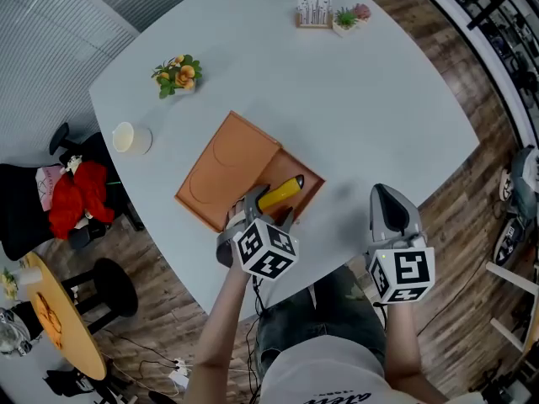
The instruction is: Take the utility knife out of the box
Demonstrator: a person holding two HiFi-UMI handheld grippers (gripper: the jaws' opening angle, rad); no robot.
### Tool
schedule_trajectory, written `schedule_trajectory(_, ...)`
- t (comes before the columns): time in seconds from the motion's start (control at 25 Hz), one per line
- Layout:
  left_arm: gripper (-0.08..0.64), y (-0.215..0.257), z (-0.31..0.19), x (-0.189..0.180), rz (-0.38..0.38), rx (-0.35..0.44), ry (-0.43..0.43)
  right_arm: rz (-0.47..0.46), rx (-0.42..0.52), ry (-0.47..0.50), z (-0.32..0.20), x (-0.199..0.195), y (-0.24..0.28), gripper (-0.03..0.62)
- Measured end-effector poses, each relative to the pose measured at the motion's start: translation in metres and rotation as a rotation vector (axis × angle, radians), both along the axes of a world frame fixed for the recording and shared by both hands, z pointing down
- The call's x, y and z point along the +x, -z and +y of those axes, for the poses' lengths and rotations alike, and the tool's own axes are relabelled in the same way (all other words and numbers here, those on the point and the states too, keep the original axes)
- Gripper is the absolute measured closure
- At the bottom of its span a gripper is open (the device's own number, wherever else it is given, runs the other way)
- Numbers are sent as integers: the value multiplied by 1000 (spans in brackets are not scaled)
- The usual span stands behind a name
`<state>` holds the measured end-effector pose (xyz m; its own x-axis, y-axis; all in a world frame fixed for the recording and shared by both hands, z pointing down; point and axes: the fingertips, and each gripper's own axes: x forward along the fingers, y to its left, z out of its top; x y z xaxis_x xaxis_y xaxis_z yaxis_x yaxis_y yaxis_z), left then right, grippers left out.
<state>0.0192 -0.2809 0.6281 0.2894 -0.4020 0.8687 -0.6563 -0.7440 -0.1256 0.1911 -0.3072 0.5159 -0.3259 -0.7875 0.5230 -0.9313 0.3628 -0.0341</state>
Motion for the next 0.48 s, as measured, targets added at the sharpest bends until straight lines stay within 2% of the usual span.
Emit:
schedule_trajectory(0.2, 278, -15, -1, 0, -43, -40, -17, 2, -21, -3, 0, 0, -8, 568)
schedule_trajectory(0.48, 278, -31, 2, 2, -158, -83, -47, 11, -37, 11, 1, -4, -13, 568)
